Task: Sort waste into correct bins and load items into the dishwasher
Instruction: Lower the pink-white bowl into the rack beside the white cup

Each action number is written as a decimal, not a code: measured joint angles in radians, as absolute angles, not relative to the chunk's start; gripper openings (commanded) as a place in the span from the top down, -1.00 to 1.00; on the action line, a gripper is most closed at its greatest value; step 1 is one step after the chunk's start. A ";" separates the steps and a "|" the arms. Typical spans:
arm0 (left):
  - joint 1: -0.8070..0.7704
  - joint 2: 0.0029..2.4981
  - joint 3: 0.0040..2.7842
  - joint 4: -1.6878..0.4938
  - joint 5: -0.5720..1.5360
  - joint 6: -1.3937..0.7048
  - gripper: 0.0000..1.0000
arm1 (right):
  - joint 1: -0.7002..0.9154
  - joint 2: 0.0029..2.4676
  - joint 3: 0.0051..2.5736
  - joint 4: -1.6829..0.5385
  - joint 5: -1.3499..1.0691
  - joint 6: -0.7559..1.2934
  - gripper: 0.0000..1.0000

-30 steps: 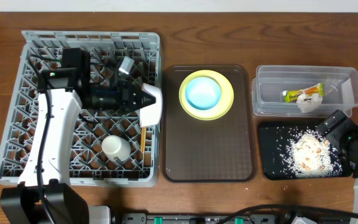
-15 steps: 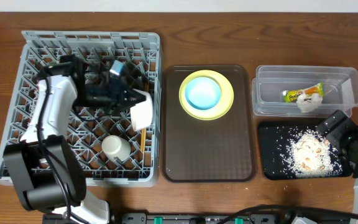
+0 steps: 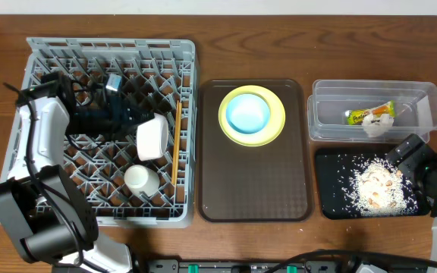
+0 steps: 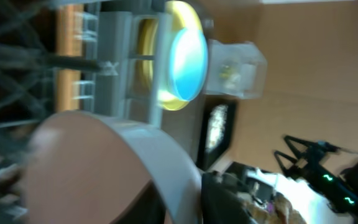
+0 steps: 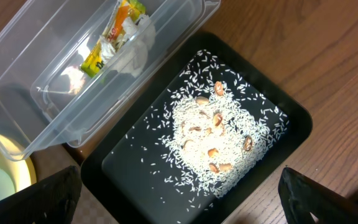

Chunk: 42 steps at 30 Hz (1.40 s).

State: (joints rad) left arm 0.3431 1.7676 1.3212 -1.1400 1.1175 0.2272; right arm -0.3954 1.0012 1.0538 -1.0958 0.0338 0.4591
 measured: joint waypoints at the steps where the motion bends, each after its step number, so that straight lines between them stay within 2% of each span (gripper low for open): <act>1: 0.350 1.769 1.321 -1.140 1.101 0.232 0.42 | -0.395 1.001 1.054 -1.096 0.034 0.459 -0.98; 3: 0.369 1.777 1.321 -1.139 1.061 0.239 0.37 | -0.395 1.001 1.054 -1.096 0.034 0.459 -0.98; 9: 0.413 1.780 1.342 -1.140 1.013 0.241 -0.06 | -0.395 1.001 1.054 -1.096 0.034 0.459 -0.98; 13: 0.450 1.780 1.420 -1.140 1.005 0.211 -0.19 | -0.395 1.001 1.054 -1.096 0.034 0.459 -0.99; 21: 0.513 1.713 1.528 -1.193 0.978 0.104 -0.20 | -0.395 1.001 1.054 -1.096 0.034 0.459 -0.99; 23: 0.489 1.654 1.528 -1.235 0.933 0.094 -0.05 | -0.395 1.001 1.053 -1.096 0.034 0.459 -0.98; 26: 0.399 1.558 1.528 -1.261 0.813 0.067 0.07 | -0.395 1.001 1.054 -1.096 0.034 0.459 -0.99; 27: 0.364 1.534 1.528 -1.262 0.773 0.054 0.30 | -0.395 1.001 1.053 -1.096 0.034 0.459 -0.98; 30: 0.237 1.481 1.518 -1.265 0.627 0.001 0.75 | -0.395 1.001 1.054 -1.096 0.033 0.459 -0.98; 37: 0.005 1.507 1.359 -1.166 0.325 -0.160 0.78 | -0.395 1.001 1.054 -1.096 0.034 0.459 -0.99; 42: -0.012 1.564 1.279 -1.150 0.198 -0.210 0.77 | -0.395 1.001 1.054 -1.096 0.033 0.459 -0.98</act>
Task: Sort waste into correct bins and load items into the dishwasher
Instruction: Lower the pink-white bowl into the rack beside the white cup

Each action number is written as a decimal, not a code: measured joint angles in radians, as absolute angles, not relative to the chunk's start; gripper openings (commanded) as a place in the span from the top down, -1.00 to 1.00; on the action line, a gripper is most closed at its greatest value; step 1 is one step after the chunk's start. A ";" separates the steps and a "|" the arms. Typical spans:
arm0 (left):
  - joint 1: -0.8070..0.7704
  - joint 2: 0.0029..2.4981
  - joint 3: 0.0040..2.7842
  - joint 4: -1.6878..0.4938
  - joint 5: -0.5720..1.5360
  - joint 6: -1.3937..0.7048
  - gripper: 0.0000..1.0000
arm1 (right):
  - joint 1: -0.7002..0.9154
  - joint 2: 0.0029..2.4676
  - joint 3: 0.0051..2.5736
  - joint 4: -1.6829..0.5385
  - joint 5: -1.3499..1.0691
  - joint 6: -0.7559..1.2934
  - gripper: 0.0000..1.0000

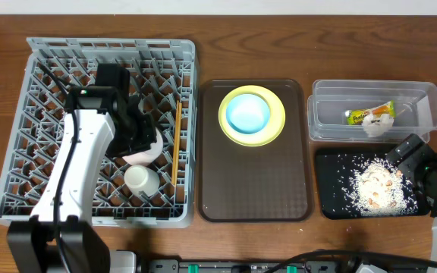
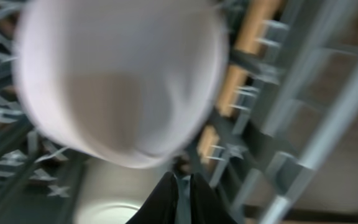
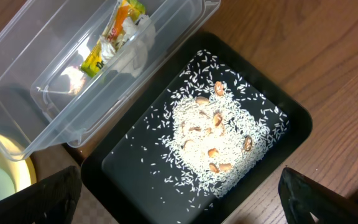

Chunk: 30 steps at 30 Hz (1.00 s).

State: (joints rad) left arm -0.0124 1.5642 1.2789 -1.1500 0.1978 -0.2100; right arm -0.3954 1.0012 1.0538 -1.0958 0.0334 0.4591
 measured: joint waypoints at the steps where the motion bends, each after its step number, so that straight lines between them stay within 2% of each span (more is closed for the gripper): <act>1: -0.006 1.572 1.277 -1.151 0.165 -0.215 0.77 | -0.395 1.001 1.054 -1.096 0.034 0.459 -0.99; 8: 0.117 1.574 1.277 -1.198 0.030 -0.261 0.76 | -0.395 1.001 1.054 -1.096 0.034 0.459 -0.99; 14: 0.152 1.551 1.287 -1.195 0.057 -0.266 0.78 | -0.395 1.001 1.054 -1.096 0.034 0.459 -0.99; 22: 0.004 1.383 1.320 -1.069 0.195 -0.266 0.75 | -0.395 1.001 1.054 -1.096 0.034 0.459 -0.99; 30: -0.110 1.492 1.310 -0.987 0.206 -0.267 0.71 | -0.395 1.001 1.054 -1.096 0.034 0.459 -0.98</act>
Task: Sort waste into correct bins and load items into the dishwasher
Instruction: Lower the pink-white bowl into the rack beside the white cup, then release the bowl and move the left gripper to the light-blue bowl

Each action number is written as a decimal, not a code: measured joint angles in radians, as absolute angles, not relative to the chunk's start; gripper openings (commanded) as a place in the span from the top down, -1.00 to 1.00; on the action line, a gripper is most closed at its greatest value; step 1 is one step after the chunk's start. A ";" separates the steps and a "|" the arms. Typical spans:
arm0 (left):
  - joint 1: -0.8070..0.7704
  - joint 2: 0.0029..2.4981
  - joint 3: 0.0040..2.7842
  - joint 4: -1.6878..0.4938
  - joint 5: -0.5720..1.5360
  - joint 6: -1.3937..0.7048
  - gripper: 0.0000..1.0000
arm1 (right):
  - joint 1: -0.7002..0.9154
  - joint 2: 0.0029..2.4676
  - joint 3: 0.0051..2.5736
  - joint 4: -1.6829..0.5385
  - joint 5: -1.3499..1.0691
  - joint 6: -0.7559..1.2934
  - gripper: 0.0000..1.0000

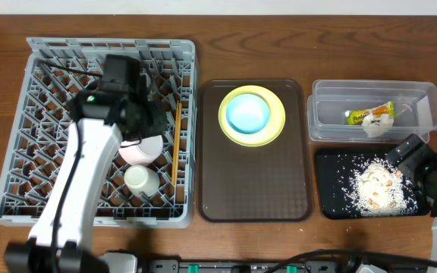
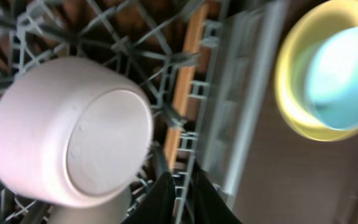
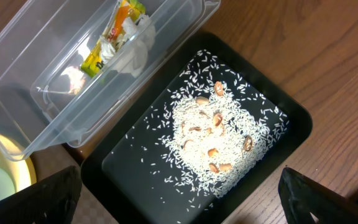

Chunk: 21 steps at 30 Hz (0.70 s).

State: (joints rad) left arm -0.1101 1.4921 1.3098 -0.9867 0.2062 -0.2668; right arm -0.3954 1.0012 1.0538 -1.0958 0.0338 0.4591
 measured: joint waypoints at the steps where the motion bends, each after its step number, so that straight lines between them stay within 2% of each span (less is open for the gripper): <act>1: -0.109 1.519 1.306 -0.986 0.199 -0.267 0.71 | -0.395 1.001 1.054 -1.096 0.034 0.459 -0.99; 8: -0.048 1.638 1.296 -1.040 0.081 -0.279 0.71 | -0.395 1.001 1.054 -1.096 0.034 0.459 -0.99; 16: 0.139 1.634 1.296 -1.111 0.003 -0.303 0.71 | -0.395 1.001 1.054 -1.096 0.034 0.459 -0.99; 21: 0.146 1.583 1.296 -1.107 0.019 -0.303 0.70 | -0.395 1.001 1.054 -1.096 0.034 0.459 -0.99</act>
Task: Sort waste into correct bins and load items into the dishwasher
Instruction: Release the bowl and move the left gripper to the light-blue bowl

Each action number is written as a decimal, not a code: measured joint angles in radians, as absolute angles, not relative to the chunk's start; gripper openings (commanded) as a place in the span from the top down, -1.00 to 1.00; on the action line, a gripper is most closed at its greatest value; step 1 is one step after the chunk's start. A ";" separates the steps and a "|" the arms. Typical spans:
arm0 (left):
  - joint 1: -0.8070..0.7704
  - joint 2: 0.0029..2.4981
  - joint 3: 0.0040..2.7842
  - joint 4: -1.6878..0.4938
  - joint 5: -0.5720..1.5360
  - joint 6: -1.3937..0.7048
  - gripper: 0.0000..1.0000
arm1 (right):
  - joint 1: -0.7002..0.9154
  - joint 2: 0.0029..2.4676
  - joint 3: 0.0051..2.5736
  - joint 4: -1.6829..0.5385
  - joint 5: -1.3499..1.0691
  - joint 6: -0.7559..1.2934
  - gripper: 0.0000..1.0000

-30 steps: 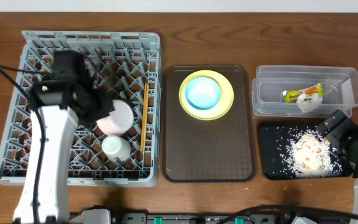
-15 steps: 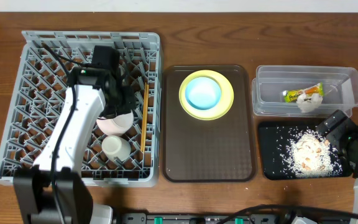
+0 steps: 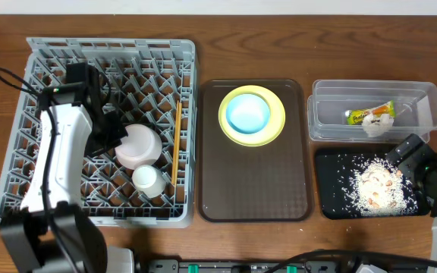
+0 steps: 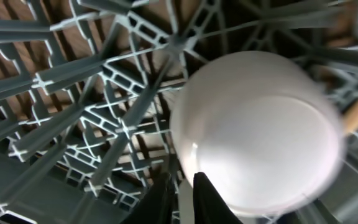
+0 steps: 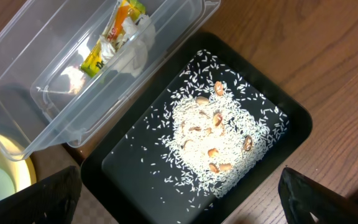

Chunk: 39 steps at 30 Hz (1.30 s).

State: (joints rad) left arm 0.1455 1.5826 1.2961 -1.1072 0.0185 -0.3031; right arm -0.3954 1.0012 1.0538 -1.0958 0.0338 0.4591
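A white bowl (image 3: 136,145) lies upside down in the grey dish rack (image 3: 21,163), with a white cup (image 3: 147,178) just in front of it and a wooden chopstick (image 3: 177,144) along the rack's right side. My left gripper (image 3: 111,130) is shut and holds nothing, low over the rack just left of the bowl (image 4: 257,130); its dark fingers (image 4: 207,199) show at the bottom of the left wrist view. A yellow plate (image 3: 277,125) with a light blue bowl (image 3: 247,112) sits on the brown tray (image 3: 253,189). My right gripper (image 5: 180,180) is open over the black bin (image 5: 129,162).
The black bin (image 3: 332,201) holds rice and food scraps (image 3: 376,186). Behind it, a clear plastic bin (image 3: 423,95) holds a yellow wrapper (image 3: 370,114) and a crumpled tissue (image 3: 376,125). The right arm stands at the table's right edge.
My left gripper has moved from above and behind the upturned bowl to its left side, lower over the rack. The bowl and cup sit slightly shifted. The right arm has not moved.
My left gripper first held the white bowl on its side over the rack's middle. Then the bowl was tipped down in the rack under the gripper. Then it lay upside down with the gripper shut and free above it, and now beside it.
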 measured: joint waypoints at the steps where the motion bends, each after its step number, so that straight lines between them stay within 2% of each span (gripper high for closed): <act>1: 0.138 1.561 1.296 -1.100 0.025 -0.303 0.70 | -0.395 1.001 1.054 -1.096 0.034 0.459 -0.98; 4: 0.101 1.474 1.296 -1.063 0.047 -0.307 0.66 | -0.395 1.001 1.054 -1.096 0.034 0.459 -0.98; 9: -0.022 1.322 1.299 -0.962 0.099 -0.321 0.18 | -0.395 1.001 1.054 -1.096 0.034 0.459 -0.99; 13: -0.170 1.284 1.301 -0.890 0.126 -0.318 0.14 | -0.395 1.001 1.054 -1.096 0.034 0.459 -0.98; 18: -0.344 1.349 1.347 -0.887 0.134 -0.318 0.14 | -0.395 1.001 1.053 -1.096 0.033 0.459 -0.99; 21: -0.436 1.442 1.449 -0.925 0.136 -0.316 -0.03 | -0.395 1.001 1.053 -1.096 0.034 0.459 -0.99; 25: -0.540 1.620 1.654 -0.995 0.136 -0.295 -0.15 | -0.395 1.001 1.053 -1.096 0.033 0.459 -0.99; 29: -0.614 1.792 1.788 -1.006 0.136 -0.276 -0.15 | -0.395 1.001 1.054 -1.096 0.034 0.459 -0.99; 36: -0.693 2.031 1.802 -0.931 0.094 -0.239 -0.11 | -0.395 1.001 1.054 -1.096 0.034 0.459 -0.98; 39: -0.706 2.092 1.802 -0.893 0.064 -0.233 -0.03 | -0.395 1.001 1.054 -1.096 0.033 0.459 -0.98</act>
State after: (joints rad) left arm -0.7059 2.0918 1.8015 -0.8932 0.0639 -0.2325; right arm -0.3954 1.0012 1.0538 -1.0958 0.0334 0.4591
